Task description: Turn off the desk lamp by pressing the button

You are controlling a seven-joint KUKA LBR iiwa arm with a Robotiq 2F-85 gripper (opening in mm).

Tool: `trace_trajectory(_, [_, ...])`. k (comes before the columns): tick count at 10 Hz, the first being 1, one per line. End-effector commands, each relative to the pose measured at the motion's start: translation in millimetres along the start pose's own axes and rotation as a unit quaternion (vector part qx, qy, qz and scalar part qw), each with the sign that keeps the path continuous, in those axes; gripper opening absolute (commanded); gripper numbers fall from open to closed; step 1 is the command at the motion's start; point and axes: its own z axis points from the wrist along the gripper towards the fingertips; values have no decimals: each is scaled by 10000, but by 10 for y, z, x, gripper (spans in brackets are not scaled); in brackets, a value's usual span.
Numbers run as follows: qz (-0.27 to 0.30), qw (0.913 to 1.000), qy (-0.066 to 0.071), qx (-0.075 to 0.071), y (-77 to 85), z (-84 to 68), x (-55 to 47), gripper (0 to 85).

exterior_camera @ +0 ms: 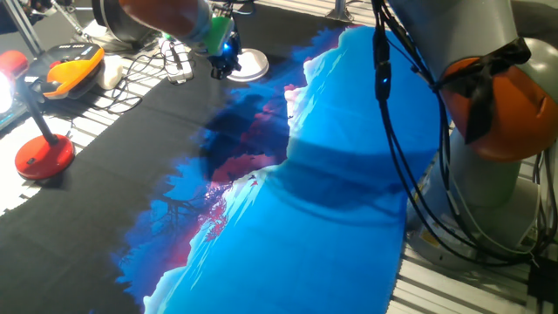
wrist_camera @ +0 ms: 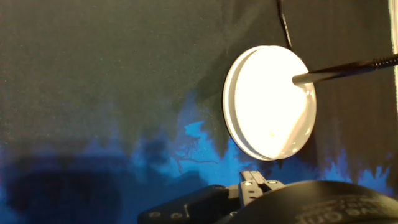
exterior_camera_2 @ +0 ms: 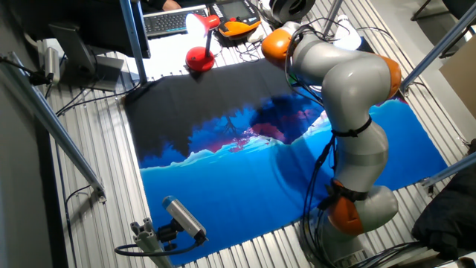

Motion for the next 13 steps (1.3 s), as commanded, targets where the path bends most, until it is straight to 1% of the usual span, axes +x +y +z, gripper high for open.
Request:
trace_trajectory(1, [-2,10000,72,-27,1,1,-1,0])
trace_trajectory(2, [42,9999,130,12,1,1,-1,0])
trace_trajectory(3, [73,9998,166,128,1,1,-1,0])
trace_trajectory(5, [115,9992,334,180,1,1,-1,0])
trace_trajectory(6, [160,9990,363,195,1,1,-1,0])
trace_trajectory(7, [261,9990,310,207,1,1,-1,0])
trace_trajectory(8, [318,9987,294,256,1,1,-1,0])
trace_trajectory(11, [295,9980,50,550,1,1,-1,0])
trace_trajectory(12, [320,9980,-23,551,-10,32,-2,0])
trace_trajectory(13, [336,9978,-122,559,-53,165,-13,0])
